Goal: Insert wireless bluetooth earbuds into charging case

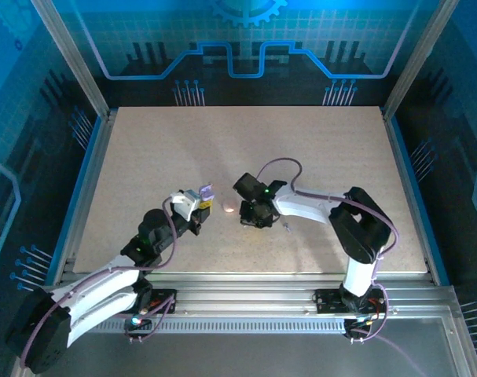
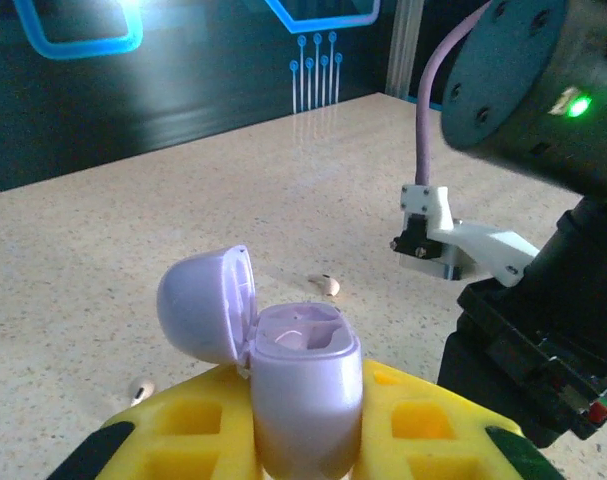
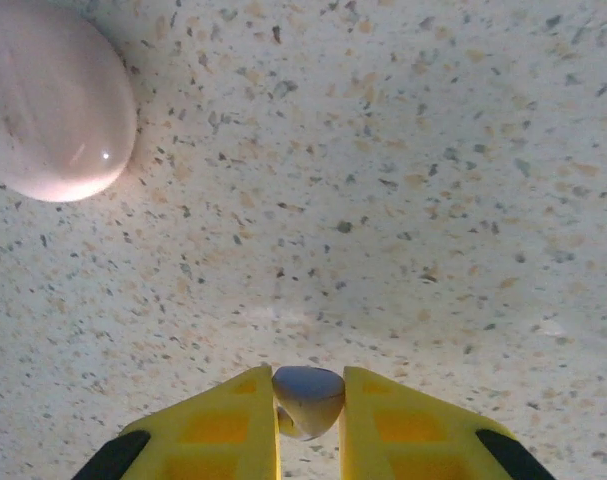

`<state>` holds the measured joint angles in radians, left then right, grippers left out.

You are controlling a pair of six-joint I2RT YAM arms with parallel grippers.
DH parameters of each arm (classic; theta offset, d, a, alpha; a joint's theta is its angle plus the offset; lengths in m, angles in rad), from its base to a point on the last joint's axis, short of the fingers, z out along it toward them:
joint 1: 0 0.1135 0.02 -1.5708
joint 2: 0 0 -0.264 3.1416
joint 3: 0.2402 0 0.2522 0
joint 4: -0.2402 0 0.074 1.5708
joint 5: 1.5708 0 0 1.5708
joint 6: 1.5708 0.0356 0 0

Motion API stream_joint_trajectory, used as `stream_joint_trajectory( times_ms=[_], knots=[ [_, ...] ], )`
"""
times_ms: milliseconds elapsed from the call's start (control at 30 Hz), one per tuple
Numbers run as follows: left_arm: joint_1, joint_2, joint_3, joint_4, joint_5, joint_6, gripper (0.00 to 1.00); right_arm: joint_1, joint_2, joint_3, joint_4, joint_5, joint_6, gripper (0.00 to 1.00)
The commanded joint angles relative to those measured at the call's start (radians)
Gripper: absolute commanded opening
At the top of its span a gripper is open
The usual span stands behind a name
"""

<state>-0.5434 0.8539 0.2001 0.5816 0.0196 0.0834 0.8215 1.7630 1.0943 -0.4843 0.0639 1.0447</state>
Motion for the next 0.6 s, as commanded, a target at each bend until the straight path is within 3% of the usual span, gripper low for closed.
stream_joint_trajectory(
  times_ms=[0, 567],
  knots=[
    [-0.005, 0.028, 0.018, 0.014, 0.058, -0.010, 0.07, -0.008, -0.058, -0.046, 0.096, 0.020, -0.079, 0.19],
    [-0.006, 0.185, 0.052, 0.004, 0.183, 0.087, 0.06, -0.022, -0.263, -0.145, 0.222, 0.031, -0.385, 0.21]
  ],
)
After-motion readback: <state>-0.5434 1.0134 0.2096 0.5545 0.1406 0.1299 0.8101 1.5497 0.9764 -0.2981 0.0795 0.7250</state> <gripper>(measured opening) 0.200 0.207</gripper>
